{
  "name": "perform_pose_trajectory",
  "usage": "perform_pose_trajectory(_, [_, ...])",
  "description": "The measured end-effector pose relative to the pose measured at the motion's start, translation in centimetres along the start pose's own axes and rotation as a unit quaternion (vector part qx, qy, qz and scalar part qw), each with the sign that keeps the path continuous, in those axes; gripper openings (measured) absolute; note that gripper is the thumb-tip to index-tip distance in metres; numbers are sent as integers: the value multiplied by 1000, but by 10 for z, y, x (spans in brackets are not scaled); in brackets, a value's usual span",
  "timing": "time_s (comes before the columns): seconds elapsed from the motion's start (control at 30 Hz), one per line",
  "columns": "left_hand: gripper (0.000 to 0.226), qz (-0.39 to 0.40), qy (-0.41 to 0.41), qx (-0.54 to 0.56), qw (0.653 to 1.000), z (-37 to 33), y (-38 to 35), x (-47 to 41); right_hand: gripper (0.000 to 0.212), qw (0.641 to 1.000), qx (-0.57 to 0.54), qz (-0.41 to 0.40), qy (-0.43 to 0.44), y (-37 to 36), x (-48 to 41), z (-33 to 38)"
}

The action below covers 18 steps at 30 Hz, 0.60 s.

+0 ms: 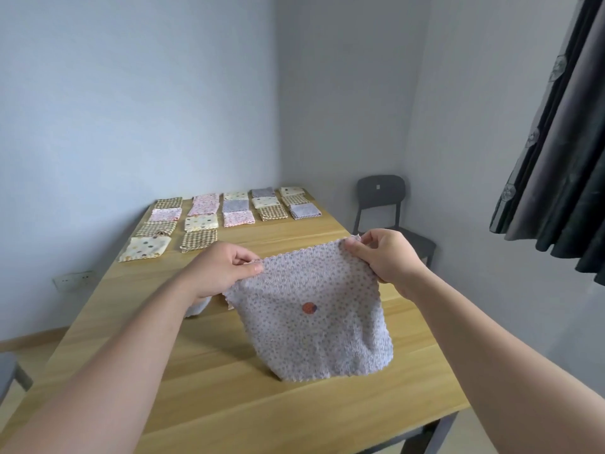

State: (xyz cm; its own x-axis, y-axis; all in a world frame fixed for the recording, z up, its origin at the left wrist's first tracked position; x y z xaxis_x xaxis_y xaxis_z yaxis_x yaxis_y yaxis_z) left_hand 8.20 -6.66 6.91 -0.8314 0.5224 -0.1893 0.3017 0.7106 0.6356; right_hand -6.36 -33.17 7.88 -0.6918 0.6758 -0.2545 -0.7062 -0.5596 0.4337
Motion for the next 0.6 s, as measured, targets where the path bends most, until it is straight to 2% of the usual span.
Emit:
perform_pose_trajectory(0.1, [17,-21,8,-33,999,12,8,-2,44,1000,-12,-13,-4,-4,-6,-4])
perform_pose_trajectory(0.2, [11,-61,16,-12,998,25,14,0,40,1000,-24,-18,-3,-11,-9,-3])
perform_pose_trajectory(0.3, [7,-127,33,68,989,35,24,5,32,999,-45,-25,10,-19,-8,5])
perform_pose_trajectory(0.4, [14,-183,37,180,966,33,35,14,29,991,-130,-17,24,-23,-1,14])
perform_pose_trajectory(0.5, [14,-179,17,215,960,37,38,23,30,981,-192,-4,41,-27,11,10])
perform_pose_trajectory(0.6, [17,-120,24,215,969,61,31,40,28,975,-220,37,22,-35,31,-19])
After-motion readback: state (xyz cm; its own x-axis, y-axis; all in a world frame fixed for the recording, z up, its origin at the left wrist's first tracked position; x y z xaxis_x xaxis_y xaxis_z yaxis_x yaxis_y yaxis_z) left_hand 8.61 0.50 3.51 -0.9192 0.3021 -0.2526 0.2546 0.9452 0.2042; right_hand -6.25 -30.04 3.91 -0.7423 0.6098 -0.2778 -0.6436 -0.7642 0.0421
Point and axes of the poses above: each hand's wrist, its own x-axis away from the middle knuckle, its own y-axis out of the back of the hand, z = x × y, the point moved 8 cm from there along -x, towards the middle knuckle, and after that the axes turned 9 degrees about -z, right-handed, at the moved point
